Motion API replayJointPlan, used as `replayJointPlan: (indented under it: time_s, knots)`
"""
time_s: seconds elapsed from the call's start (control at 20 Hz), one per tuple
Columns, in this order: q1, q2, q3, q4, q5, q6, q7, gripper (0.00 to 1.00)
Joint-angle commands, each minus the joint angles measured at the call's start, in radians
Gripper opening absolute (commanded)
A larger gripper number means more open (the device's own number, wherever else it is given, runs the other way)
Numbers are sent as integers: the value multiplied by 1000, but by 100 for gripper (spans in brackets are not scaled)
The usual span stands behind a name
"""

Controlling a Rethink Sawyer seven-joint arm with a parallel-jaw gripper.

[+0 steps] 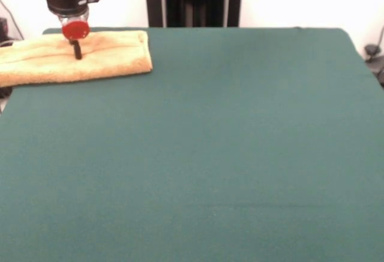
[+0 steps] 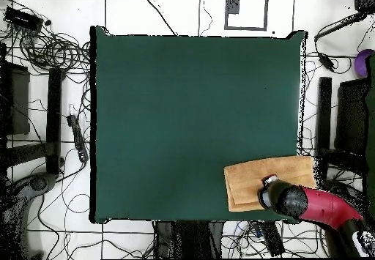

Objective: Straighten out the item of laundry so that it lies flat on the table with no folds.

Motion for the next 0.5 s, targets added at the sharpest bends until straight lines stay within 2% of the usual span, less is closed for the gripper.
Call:
replayJointPlan:
  time_s: [0.05,0.3,0.5]
  knots:
    - [-181,-32,250,72,-186,8,-543,100]
    - [-226,-24,306,46,-211,64,-554,100]
    - [-284,-100,375,62,-164,171,-643,100]
